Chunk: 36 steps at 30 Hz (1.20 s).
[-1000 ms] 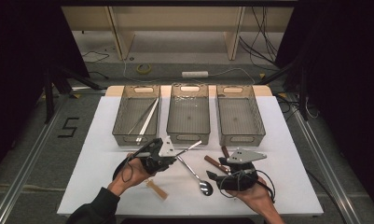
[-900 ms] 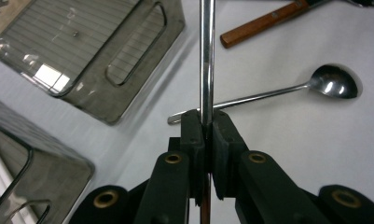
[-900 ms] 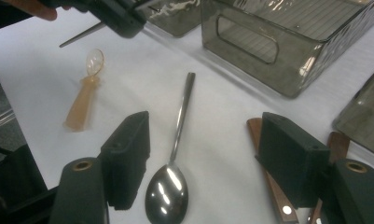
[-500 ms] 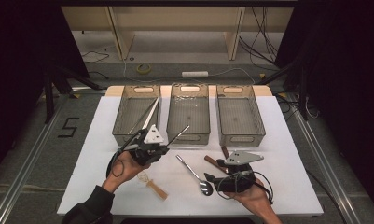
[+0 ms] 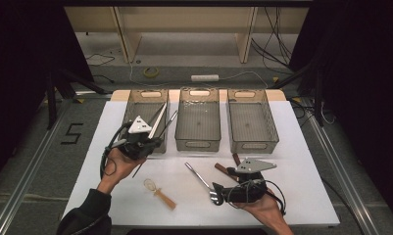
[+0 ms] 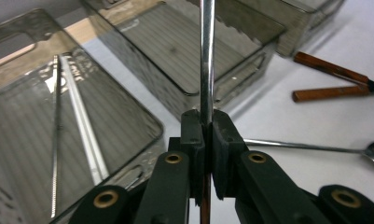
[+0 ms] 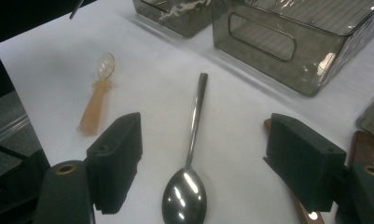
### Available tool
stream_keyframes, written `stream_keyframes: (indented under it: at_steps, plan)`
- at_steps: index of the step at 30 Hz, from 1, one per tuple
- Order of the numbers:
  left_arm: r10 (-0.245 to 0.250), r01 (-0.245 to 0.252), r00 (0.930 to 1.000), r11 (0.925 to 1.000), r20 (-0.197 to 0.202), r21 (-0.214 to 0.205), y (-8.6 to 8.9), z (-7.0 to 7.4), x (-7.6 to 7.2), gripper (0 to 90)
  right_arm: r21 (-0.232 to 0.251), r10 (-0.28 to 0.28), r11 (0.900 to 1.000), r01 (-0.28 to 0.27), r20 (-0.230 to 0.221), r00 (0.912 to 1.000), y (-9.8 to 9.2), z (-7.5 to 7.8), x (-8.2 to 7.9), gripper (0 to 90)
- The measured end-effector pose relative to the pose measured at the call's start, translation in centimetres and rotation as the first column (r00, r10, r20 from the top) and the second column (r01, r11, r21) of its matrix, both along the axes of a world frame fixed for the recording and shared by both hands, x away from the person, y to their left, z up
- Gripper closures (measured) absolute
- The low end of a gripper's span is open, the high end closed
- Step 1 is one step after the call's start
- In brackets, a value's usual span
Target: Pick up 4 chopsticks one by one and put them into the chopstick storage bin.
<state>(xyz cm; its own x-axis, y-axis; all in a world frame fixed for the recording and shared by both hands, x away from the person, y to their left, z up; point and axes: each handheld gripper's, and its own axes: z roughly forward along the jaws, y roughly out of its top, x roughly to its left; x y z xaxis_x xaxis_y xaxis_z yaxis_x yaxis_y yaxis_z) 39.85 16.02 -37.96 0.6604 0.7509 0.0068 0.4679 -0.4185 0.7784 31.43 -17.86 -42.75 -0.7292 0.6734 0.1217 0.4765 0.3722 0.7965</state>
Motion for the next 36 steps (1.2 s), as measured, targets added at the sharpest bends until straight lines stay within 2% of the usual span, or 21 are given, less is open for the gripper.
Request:
stream_keyframes:
  at_steps: [7, 11, 15, 19, 22, 27, 31, 36]
  plan:
    - [0.059, -0.059, 0.9983, 0.9980, -0.002, -0.022, 1.3, 0.2, 1.4, 84.3, -0.011, 0.012, 0.9999, -0.012, -0.002, 0.9999, 0.3, -0.1, -0.1, 27.8]
    - [0.103, -0.103, 0.9946, 0.9941, -0.002, -0.032, 2.4, 0.4, 2.4, 84.4, -0.012, 0.018, 0.9998, -0.018, -0.003, 0.9998, 0.4, -0.1, -0.2, 27.9]
    - [0.130, -0.131, 0.9914, 0.9894, -0.017, -0.062, 3.3, 0.7, 3.8, 84.4, -0.013, 0.020, 0.9997, -0.020, -0.006, 0.9998, 0.4, -0.2, -0.2, 28.0]
    - [0.169, -0.168, 0.9857, 0.9843, 0.000, -0.052, 3.8, 1.7, 5.5, 84.3, -0.010, 0.022, 0.9997, -0.022, -0.009, 0.9997, 0.5, -0.2, -0.2, 28.1]
    - [0.194, -0.193, 0.9809, 0.9791, 0.013, -0.064, 4.1, 2.5, 6.5, 84.3, -0.008, 0.024, 0.9997, -0.024, -0.010, 0.9997, 0.5, -0.2, -0.2, 28.2]
    - [0.213, -0.211, 0.9768, 0.9755, 0.023, -0.061, 4.4, 3.5, 8.3, 84.3, -0.011, 0.031, 0.9994, -0.031, -0.013, 0.9994, 0.5, -0.3, -0.2, 28.2]
    - [0.231, -0.228, 0.9725, 0.9713, 0.030, -0.066, 4.5, 3.6, 9.3, 84.3, -0.009, 0.031, 0.9995, -0.031, -0.013, 0.9994, 0.5, -0.3, -0.2, 28.2]
    - [0.246, -0.244, 0.9689, 0.9667, 0.024, -0.079, 4.7, 2.8, 10.5, 84.3, 0.000, 0.031, 0.9995, -0.031, -0.014, 0.9994, 0.5, -0.3, -0.3, 28.2]
